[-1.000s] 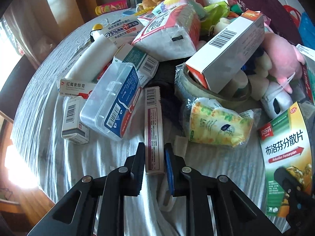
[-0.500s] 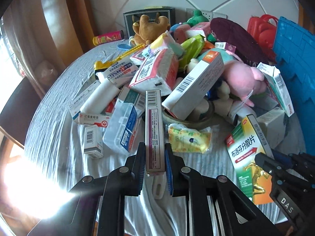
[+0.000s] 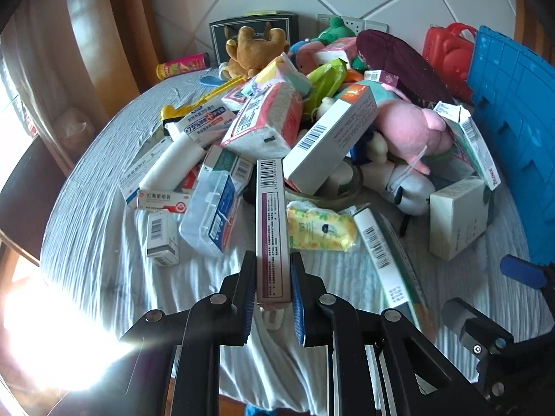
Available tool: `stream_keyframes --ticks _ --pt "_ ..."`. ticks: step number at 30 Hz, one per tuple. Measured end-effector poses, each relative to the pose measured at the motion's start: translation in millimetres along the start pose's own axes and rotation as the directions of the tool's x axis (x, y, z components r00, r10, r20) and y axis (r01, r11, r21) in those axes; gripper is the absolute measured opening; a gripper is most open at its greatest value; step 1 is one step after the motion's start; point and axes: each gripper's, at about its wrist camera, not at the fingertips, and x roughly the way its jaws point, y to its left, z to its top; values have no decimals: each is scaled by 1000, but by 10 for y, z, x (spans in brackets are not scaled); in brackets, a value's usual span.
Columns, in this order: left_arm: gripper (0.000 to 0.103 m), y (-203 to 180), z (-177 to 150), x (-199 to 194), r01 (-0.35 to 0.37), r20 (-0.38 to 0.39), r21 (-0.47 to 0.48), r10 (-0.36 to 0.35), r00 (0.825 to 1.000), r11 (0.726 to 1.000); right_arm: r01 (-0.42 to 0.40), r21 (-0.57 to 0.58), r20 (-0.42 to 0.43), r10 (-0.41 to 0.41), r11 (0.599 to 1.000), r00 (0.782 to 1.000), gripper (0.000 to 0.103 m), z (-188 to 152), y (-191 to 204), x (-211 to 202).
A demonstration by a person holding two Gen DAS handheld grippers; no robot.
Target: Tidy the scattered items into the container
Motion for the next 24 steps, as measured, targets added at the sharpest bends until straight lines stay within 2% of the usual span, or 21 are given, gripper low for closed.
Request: stream_keyframes --ticks 3,6,19,20,21,24 --pt "18 59 -88 161 2 -34 6 -2 999 1000 0 -21 -50 -1 1000 999 103 -220 102 216" --pt "18 122 -173 313 3 -65 12 -3 998 1000 -20 32 -90 23 999 996 103 -322 112 419" --pt "18 210 -276 534 21 -97 46 -16 995 999 10 58 -120 -3 998 993 103 -56 221 868" --pt "18 210 -275 531 22 -97 46 -17 995 999 17 55 -117 -11 998 993 99 -49 226 864" --pt "18 213 -272 521 23 -95 46 -18 995 999 24 53 -114 -18 998 993 89 -41 232 859" --pt "18 224 -238 456 26 -81 42 -23 996 999 38 36 -105 -34 999 994 87 10 249 776"
